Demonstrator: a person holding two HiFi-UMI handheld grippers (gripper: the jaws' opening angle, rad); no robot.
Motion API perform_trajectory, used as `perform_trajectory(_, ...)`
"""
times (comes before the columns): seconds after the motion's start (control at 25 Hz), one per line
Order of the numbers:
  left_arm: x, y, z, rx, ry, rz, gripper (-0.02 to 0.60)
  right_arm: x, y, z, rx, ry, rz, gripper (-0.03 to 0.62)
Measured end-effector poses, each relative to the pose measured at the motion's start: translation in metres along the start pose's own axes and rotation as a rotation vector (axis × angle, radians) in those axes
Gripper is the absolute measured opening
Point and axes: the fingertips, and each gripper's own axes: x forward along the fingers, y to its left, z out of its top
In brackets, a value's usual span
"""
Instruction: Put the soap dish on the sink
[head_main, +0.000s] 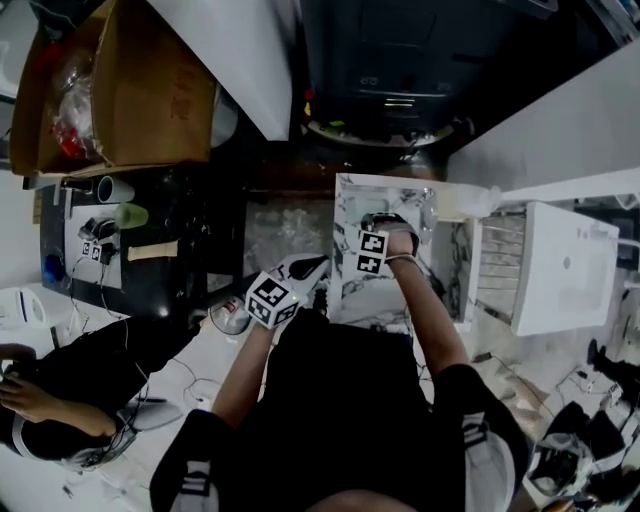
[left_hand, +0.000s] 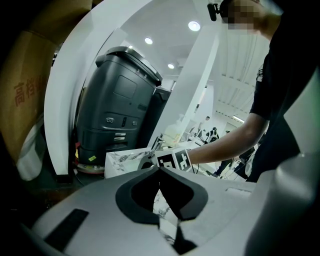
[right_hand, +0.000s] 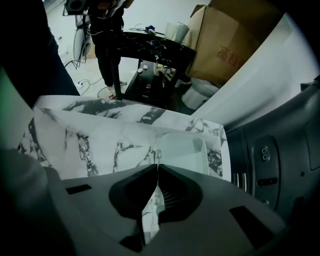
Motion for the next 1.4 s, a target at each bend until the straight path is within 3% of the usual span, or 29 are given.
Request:
perform_trajectory(0.8, -0.011, 0.001, -0.001, -0.011, -0.018, 0.030, 0.000, -0.001, -0.035, -0.004, 0.025, 0.026, -0.124, 0.066)
perform_trajectory(1.4, -0.006, -0.012, 0.012, 0.037, -0.040, -0.005, 0.000, -0.042, -0.034, -0.006, 0.107, -0.029, -0.200, 0.051)
